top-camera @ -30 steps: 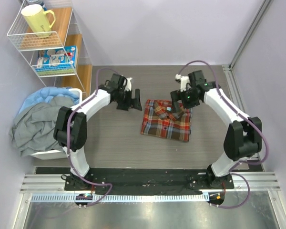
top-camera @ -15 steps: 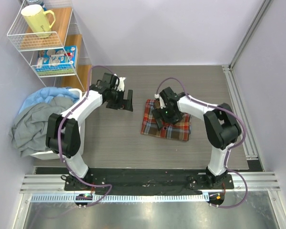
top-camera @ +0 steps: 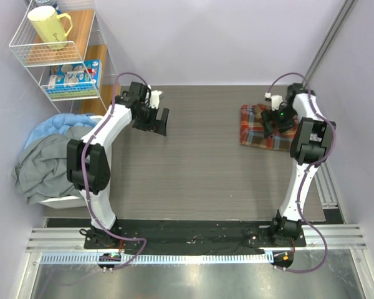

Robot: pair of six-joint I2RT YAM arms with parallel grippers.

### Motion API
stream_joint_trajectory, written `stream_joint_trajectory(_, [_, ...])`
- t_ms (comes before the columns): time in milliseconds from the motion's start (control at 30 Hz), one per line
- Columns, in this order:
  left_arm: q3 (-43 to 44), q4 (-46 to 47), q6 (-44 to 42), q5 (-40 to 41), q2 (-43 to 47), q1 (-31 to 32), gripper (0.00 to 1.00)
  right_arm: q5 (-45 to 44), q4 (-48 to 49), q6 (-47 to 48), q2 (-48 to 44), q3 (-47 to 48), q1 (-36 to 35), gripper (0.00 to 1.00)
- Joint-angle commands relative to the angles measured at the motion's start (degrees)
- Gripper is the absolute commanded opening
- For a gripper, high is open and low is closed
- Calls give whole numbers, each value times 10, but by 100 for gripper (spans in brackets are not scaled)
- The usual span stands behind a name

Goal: Fold and stack the long sleeve shirts
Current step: Neatly place the folded shirt to the corner

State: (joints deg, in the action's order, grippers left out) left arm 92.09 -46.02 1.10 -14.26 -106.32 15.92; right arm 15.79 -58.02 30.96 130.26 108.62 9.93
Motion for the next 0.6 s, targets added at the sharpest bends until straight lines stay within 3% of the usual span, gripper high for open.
stream_joint_trajectory(0, [46,-26,-31,-3,-26,-12,100,-23,-140,232,130,156,34,95])
stream_joint_trajectory(100, [49,-30,-37,-4,-33,-12,100,-29,-198,257,195,292,40,96])
stream_joint_trajectory(233, [41,-28,-39,-4,-31,-14,100,-27,-184,216,183,318,41,96])
stream_joint_trajectory(300, [37,-24,-37,-5,-26,-18,100,-6,-144,178,150,282,46,97])
stream_joint_trajectory(433, [17,-11,-34,-7,-6,-20,100,34,-57,62,-8,184,47,100])
stream_joint_trajectory(567, [-4,-2,-23,-10,12,-24,100,32,23,-64,-131,10,47,100])
